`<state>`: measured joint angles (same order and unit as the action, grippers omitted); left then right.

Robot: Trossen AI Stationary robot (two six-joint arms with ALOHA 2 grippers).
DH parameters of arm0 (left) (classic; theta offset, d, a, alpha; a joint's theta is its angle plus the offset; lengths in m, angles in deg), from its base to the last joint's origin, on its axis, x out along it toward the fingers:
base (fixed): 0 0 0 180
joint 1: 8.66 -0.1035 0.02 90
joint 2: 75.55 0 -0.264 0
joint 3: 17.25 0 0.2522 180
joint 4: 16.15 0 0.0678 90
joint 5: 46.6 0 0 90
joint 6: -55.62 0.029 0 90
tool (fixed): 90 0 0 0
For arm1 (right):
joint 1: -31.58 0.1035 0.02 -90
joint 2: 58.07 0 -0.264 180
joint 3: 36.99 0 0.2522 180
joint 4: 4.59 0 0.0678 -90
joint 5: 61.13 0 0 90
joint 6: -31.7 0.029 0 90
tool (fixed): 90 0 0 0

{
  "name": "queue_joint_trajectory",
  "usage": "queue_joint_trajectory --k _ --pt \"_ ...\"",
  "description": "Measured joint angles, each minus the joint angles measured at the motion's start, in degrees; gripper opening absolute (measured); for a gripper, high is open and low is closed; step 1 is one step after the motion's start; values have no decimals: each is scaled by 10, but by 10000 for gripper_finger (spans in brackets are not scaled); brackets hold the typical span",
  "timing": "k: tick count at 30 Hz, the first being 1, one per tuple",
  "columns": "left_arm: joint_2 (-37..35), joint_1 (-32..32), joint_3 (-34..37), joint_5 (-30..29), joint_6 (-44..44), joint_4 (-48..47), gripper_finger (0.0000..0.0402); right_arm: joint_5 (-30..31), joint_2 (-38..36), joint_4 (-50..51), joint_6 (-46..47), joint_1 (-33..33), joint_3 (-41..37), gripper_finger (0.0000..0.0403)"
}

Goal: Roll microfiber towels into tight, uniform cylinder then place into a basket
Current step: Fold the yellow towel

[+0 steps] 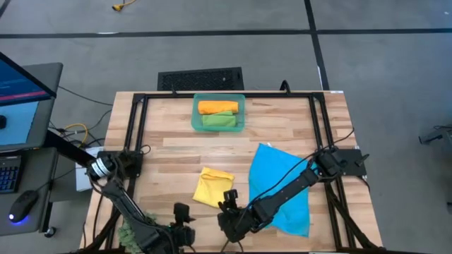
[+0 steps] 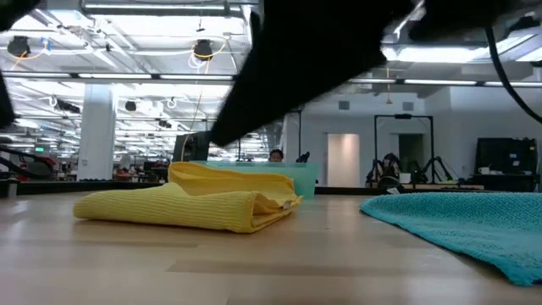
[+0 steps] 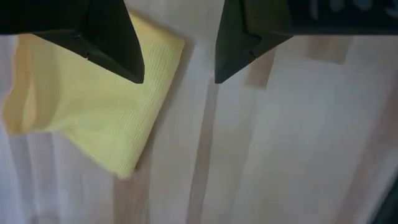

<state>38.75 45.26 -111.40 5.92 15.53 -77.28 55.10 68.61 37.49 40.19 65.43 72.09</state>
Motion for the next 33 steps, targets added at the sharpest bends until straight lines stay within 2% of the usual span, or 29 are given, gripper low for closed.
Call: queue_joint_trajectory --k 4,8,13,17,20,23,33 --pt "-62 9 1 9 58 9 192 -6 -1 -2 -8 5 1 219" --pt "-142 14 38 -13 64 12 192 -2 -2 -3 -27 12 0 219" --pt "-225 14 153 -78 36 80 192 10 -3 -3 -31 13 0 219" --pt "-258 -2 257 -85 71 227 192 10 -2 -4 -30 2 0 219" --pt "-258 -26 309 -55 130 336 192 6 1 -12 -25 -7 0 219" --pt "-258 -52 345 -18 173 410 192 -22 1 -18 -14 -16 0 219" --pt "-258 -138 399 94 195 474 192 -38 12 -24 18 -26 2 219"
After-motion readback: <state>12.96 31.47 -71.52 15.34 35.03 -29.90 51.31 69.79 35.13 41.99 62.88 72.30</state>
